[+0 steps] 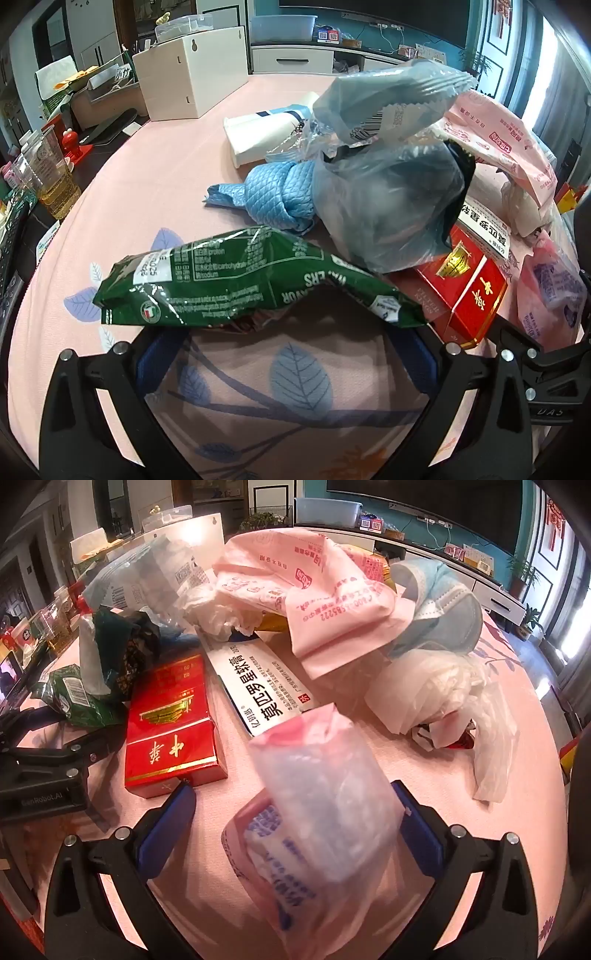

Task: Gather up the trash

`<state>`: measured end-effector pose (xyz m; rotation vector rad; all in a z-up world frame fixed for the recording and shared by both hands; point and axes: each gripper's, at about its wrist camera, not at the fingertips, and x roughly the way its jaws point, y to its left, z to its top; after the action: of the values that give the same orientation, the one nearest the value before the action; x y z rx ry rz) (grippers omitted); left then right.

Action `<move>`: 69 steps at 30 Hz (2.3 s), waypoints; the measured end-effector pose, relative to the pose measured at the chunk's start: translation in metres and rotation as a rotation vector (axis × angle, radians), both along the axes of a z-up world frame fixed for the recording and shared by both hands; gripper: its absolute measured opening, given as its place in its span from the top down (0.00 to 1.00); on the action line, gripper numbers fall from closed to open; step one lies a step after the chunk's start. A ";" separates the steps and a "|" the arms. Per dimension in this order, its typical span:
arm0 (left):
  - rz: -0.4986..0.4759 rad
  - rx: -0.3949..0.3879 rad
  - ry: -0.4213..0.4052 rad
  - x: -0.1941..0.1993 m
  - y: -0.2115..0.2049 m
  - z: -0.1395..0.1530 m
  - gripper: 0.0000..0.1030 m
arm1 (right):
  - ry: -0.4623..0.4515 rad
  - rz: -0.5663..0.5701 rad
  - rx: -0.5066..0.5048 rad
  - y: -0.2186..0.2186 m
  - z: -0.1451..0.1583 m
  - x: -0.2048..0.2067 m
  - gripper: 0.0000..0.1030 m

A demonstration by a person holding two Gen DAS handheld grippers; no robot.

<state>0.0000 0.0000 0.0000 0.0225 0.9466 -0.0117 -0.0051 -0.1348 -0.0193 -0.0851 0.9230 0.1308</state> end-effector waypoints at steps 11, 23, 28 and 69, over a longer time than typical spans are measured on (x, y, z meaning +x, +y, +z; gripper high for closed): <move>0.000 0.000 0.000 0.000 0.000 0.000 0.02 | 0.001 0.000 -0.001 0.000 0.000 0.000 0.02; 0.000 0.000 0.001 0.000 0.000 0.000 0.02 | 0.001 0.000 -0.001 0.000 0.000 0.000 0.02; 0.000 0.000 0.001 0.000 0.000 0.000 0.02 | 0.001 0.000 -0.001 0.000 0.000 0.000 0.02; 0.017 0.001 0.001 0.002 -0.002 0.000 0.02 | 0.001 0.000 -0.001 0.000 0.000 0.000 0.02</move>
<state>0.0022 -0.0020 0.0002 0.0154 0.9477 0.0043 -0.0054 -0.1351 -0.0190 -0.0856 0.9239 0.1303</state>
